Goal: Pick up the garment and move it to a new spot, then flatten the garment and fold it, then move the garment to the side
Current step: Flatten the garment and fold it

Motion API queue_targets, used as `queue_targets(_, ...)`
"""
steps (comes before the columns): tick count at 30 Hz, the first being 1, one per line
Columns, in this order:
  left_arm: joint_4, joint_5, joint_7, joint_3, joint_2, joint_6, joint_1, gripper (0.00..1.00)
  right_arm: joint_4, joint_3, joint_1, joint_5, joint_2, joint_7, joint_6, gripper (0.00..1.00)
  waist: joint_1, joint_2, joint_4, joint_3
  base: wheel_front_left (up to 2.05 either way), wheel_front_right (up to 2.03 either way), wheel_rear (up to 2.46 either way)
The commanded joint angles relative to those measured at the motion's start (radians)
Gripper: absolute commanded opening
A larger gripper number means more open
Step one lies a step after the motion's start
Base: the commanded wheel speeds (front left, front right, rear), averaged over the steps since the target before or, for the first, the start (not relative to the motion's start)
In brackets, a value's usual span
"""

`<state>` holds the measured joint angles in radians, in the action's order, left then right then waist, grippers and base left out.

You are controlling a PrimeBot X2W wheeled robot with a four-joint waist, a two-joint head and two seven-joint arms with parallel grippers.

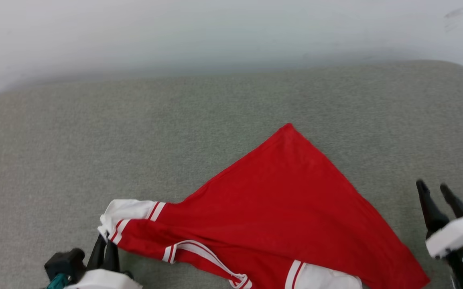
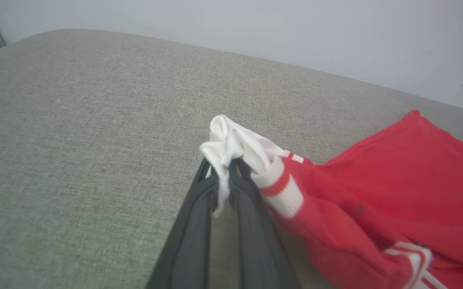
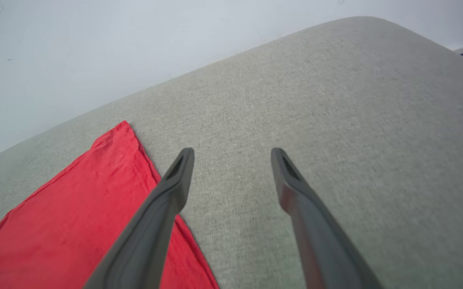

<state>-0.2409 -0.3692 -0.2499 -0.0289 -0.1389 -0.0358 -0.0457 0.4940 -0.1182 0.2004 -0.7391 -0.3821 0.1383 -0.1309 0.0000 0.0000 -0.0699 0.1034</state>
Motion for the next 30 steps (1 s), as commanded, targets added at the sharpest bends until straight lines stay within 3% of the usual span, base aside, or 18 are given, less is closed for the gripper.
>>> queue_targets(1,0.015,0.009,-0.005,-0.009,0.004,-0.007,0.024,0.0,0.014,-0.005,0.059,0.014,-0.003,-0.011,0.0,1.0,0.0,0.0,0.027,0.029,0.0,0.0,0.0)
queue_targets(12,0.077,0.054,-0.008,-0.105,0.049,-0.019,0.137,0.0,0.066,-0.217,0.388,0.021,-0.117,-0.252,0.001,1.0,0.0,0.0,0.135,0.16,0.0,0.0,0.0)
queue_targets(21,0.105,0.07,-0.014,-0.181,0.077,-0.028,0.215,0.0,0.031,-0.508,0.608,-0.046,-0.219,-0.494,0.001,1.0,0.0,0.0,0.212,0.267,0.0,0.0,0.0)
queue_targets(30,0.119,0.051,-0.017,-0.228,0.087,-0.05,0.265,0.0,0.057,-0.749,0.722,-0.155,-0.258,-0.558,0.0,1.0,0.0,0.0,0.249,0.349,0.0,0.0,0.0)
